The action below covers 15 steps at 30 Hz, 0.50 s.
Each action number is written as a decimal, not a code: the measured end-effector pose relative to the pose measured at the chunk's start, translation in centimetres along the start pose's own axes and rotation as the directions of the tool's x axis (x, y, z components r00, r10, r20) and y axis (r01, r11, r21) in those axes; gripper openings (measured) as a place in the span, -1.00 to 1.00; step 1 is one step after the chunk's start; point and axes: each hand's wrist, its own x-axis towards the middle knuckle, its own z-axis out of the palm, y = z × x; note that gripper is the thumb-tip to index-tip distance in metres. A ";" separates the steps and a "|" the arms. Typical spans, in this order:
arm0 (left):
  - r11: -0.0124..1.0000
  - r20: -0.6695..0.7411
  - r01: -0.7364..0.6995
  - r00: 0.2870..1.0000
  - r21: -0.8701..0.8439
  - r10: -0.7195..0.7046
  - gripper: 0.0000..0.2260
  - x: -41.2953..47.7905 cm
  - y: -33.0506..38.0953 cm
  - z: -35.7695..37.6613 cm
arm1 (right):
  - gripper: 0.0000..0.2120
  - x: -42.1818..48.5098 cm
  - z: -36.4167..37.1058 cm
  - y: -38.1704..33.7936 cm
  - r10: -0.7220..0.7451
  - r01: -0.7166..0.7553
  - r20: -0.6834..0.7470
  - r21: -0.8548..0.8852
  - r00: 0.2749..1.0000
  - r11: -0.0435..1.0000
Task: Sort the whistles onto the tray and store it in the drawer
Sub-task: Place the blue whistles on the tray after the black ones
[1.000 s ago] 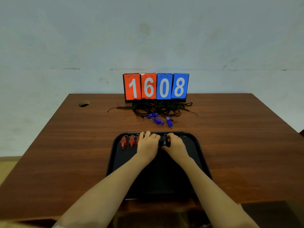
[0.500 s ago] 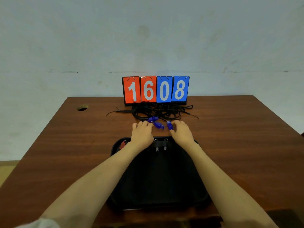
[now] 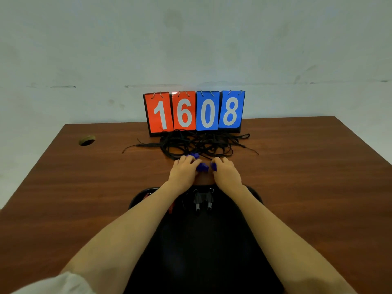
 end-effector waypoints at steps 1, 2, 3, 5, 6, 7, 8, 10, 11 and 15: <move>1.000 -0.012 0.000 1.000 0.010 0.000 -0.61 0.2 0.0 0.2 | -0.77 0.0 0.1 0.0 -0.005 0.005 -0.012 -0.005 1.000 1.000; 1.000 -0.027 0.002 1.000 0.019 -0.002 -0.63 0.4 0.1 0.3 | -0.79 0.0 0.2 -0.1 -0.008 0.008 -0.011 -0.008 1.000 1.000; 0.999 -0.043 0.003 0.999 0.037 -0.002 -0.65 0.6 0.2 0.3 | -0.79 0.0 0.2 -0.3 -0.010 0.010 -0.003 -0.013 1.000 1.000; 0.997 -0.057 0.010 0.998 0.079 -0.006 -0.71 0.7 0.5 0.3 | -0.77 0.0 0.2 -0.4 -0.007 0.007 0.004 -0.015 1.000 1.000; 0.995 -0.055 0.021 0.998 0.093 -0.016 -0.73 0.7 0.7 0.2 | -0.77 0.0 0.2 -0.4 -0.006 0.006 0.001 -0.009 1.000 1.000; 0.994 -0.049 0.035 0.998 0.102 -0.030 -0.75 0.6 0.9 0.0 | -0.76 -0.1 0.1 -0.4 -0.006 0.006 0.001 0.001 1.000 1.000; 0.993 -0.047 0.051 0.998 0.106 -0.046 -0.76 0.5 1.0 -0.2 | -0.74 -0.3 0.0 -0.4 -0.007 0.007 0.001 0.010 1.000 1.000; 0.993 -0.066 0.091 0.994 0.081 -0.086 -0.76 0.0 1.2 -0.7 | -0.71 -0.8 -0.3 -0.3 -0.013 0.014 -0.016 0.054 1.000 0.998; 0.993 -0.082 0.113 0.991 0.036 -0.110 -0.75 -0.4 1.4 -1.0 | -0.69 -1.1 -0.5 -0.2 -0.013 0.017 -0.042 0.106 0.999 0.994; 0.949 -0.123 0.163 0.972 -0.269 -0.202 -0.71 -2.5 2.3 -3.0 | -0.61 -3.3 -2.2 -0.1 0.056 0.004 -0.127 0.435 0.990 0.900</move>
